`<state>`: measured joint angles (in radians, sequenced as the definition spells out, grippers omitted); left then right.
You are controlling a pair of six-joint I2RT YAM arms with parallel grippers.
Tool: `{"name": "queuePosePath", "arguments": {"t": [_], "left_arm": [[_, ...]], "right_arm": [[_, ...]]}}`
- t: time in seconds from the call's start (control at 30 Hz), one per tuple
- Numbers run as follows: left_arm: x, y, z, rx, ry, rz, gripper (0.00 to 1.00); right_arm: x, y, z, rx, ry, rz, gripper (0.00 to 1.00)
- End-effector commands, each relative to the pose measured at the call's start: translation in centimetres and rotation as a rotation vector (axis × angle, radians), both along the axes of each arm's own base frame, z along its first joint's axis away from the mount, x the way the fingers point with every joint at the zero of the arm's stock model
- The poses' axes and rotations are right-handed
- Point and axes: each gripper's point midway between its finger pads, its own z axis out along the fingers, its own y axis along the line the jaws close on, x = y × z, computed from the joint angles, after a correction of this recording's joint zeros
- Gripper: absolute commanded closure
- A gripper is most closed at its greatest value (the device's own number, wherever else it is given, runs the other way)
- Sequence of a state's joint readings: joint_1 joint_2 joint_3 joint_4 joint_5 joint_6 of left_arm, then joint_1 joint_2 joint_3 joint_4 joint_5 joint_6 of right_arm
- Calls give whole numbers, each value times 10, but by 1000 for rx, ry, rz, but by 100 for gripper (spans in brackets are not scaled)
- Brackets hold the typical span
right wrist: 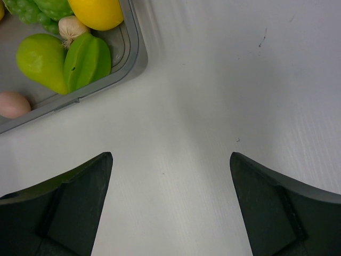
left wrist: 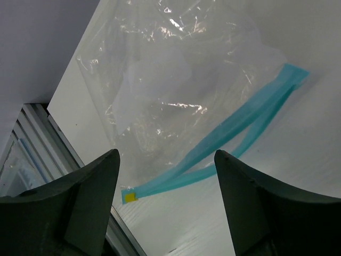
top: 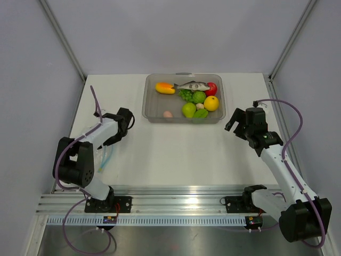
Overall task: Place the food in the zip-top bag and seal the zipper
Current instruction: Pick up the zipper food storage bag at the center of the board.
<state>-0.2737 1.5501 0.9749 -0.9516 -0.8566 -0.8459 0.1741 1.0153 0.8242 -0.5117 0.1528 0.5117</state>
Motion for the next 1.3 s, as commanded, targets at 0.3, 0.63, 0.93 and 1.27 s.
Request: {"name": "queuePosePath", "arguments": {"t": [0.3,0.63,0.93,1.27], "left_arm": [[25,13,-25,-6,-24,47,47],[27,10,-7,22,-46,27,100],[35,-60,26,-227,-167,-198,100],[26,-116,49,-528,-234,-383,100]], "right_arm": [[1,9,1,20,-20,49,1],[0,16,-3,48,-6,74,1],[5,26,19,53,-13,101,1],[-15,175,47,195,-110,359,1]]}}
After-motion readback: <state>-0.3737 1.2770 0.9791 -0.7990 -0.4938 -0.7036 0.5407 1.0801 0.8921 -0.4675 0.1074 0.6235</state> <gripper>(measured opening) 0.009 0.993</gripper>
